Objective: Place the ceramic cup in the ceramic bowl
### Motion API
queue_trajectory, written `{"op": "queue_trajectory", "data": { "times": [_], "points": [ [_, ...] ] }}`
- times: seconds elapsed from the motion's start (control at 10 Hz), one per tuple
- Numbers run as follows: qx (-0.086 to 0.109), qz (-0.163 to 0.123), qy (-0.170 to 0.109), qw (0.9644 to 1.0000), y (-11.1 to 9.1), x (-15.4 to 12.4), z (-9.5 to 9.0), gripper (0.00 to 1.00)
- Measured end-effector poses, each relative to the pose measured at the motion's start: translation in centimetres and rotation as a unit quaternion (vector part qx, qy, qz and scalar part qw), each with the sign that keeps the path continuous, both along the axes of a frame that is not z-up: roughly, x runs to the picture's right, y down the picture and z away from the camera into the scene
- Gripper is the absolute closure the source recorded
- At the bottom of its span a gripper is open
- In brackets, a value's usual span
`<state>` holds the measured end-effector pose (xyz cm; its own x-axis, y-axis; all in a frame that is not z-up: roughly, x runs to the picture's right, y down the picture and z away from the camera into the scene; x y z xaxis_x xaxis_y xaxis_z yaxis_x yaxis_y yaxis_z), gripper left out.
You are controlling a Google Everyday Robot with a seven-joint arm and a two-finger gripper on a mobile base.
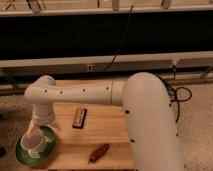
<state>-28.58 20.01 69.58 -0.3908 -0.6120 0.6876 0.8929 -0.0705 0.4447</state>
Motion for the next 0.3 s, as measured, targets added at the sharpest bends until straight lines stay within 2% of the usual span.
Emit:
{"op": "queue_trajectory", "data": {
  "times": [0.2, 0.3],
  "points": [
    [0.013, 0.01, 0.006, 0.9998, -1.4, 1.3, -0.5, 0.2],
    [0.01, 0.01, 0.005, 0.9999, -1.7, 1.8, -0.7, 0.2]
  ]
}}
